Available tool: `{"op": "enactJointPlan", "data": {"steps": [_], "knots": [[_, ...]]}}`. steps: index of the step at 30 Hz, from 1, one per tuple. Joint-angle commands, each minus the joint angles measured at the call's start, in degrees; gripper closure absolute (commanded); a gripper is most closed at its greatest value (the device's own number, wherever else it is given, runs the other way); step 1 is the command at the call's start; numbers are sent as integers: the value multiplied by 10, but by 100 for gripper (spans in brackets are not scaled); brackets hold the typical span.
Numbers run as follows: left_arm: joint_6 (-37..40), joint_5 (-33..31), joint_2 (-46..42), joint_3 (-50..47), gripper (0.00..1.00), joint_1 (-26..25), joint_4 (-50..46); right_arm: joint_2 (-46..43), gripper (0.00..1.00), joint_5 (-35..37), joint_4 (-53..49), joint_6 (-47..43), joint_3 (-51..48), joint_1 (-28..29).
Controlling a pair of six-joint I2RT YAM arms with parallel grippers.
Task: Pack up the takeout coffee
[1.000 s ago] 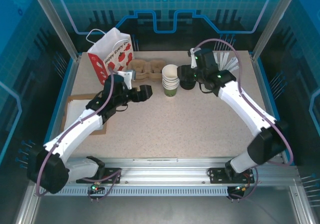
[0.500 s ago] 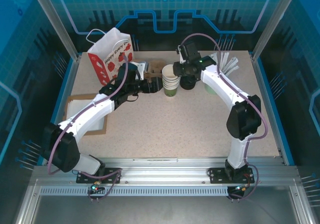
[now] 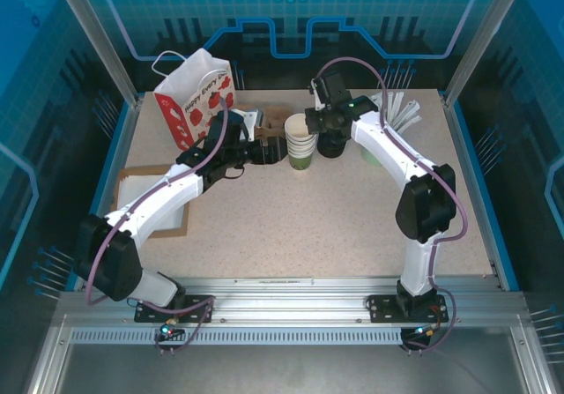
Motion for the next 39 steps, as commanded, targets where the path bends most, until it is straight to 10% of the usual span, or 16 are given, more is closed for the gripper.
{"op": "enactJointPlan", "data": {"steps": [1, 29, 39], "knots": [[12, 12, 9, 18, 12, -6, -11, 10, 87, -1, -15, -9, 21, -1], [4, -49, -116, -38, 12, -6, -4, -139, 93, -20, -71, -2, 112, 5], [-17, -110, -259, -158, 11, -5, -33, -307, 92, -71, -21, -26, -162, 56]]}}
